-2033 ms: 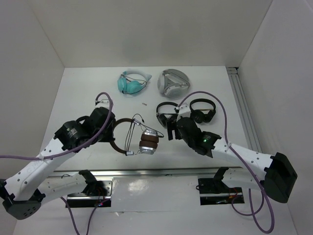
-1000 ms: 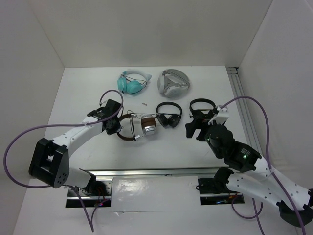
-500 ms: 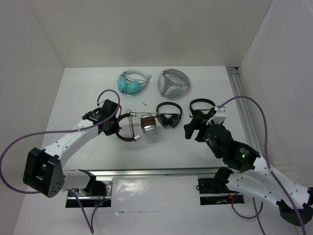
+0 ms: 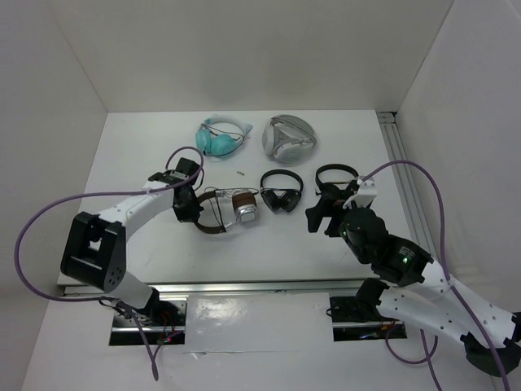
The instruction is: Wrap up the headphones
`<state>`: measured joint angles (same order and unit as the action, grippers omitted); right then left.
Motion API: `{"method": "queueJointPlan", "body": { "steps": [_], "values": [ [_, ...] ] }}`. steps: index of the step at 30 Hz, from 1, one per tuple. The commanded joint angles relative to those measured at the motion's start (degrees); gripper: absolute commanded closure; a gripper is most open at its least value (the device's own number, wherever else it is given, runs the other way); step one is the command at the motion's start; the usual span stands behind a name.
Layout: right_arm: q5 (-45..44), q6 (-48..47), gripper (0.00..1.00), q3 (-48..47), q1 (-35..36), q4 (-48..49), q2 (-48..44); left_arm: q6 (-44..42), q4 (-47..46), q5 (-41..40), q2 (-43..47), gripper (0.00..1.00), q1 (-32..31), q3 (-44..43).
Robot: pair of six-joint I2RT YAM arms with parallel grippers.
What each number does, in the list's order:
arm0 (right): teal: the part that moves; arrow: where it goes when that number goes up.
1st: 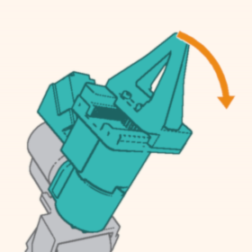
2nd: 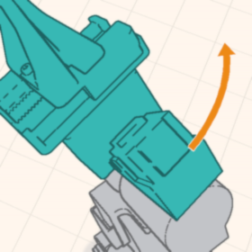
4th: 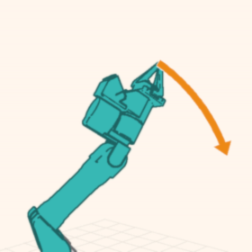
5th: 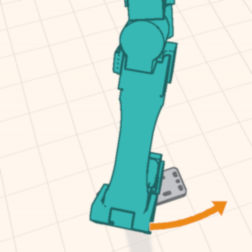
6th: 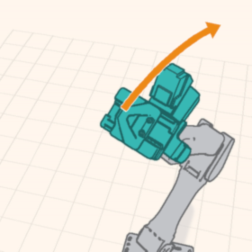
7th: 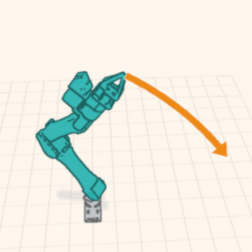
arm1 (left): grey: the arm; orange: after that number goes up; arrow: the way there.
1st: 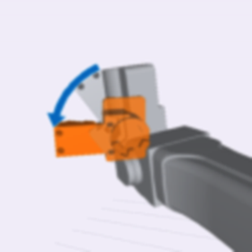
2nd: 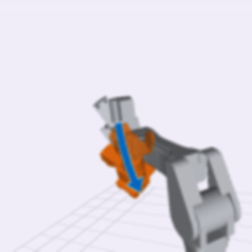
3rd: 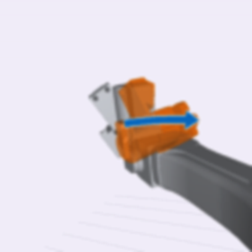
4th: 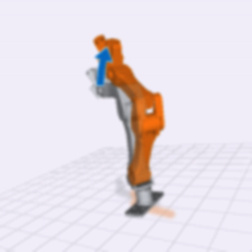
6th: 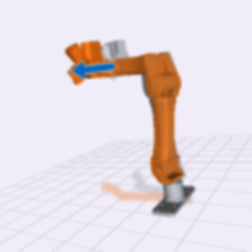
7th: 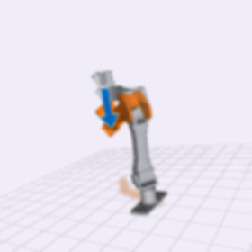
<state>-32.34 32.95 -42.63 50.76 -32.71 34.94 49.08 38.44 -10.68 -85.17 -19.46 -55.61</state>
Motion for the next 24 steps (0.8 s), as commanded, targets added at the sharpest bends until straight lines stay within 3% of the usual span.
{"method": "queueJointPlan", "body": {
  "steps": [1, 8, 13, 17, 18, 21, 24],
  "values": [
    [0.4, -0.5, 0.0, 0.7, 0.4, 0.5, 0.3, -1.7, -4.8, 3.8, -3.9, 1.0, 3.3, -4.5],
    [2.1, -1.0, 0.0, 0.7, 0.4, 1.0, 0.8, -2.8, -6.9, 4.6, -15.4, 1.0, 5.7, -9.0],
    [2.7, -1.6, 0.0, 1.2, 0.4, 1.5, 1.4, -2.2, -8.0, 4.0, -18.2, 0.99, 7.0, -8.3],
    [3.8, -1.6, 0.0, 1.2, 0.4, 2.0, 1.9, -1.7, -8.7, 3.5, -17.7, 0.75, 7.6, -5.8],
    [3.8, -1.6, 0.0, 1.2, 0.4, 2.0, 1.9, -1.0, -9.3, 2.8, -16.6, 0.64, 7.6, -5.2],
    [4.3, -2.1, 0.0, 1.2, 0.4, 2.0, 1.9, -0.3, -10.0, 2.2, -14.0, 0.47, 8.1, -3.0],
    [4.8, -2.1, 0.0, 1.8, 0.4, 2.6, 1.3, -0.3, -10.0, 1.6, -12.2, 0.41, 8.7, -2.4]
  ]
}}
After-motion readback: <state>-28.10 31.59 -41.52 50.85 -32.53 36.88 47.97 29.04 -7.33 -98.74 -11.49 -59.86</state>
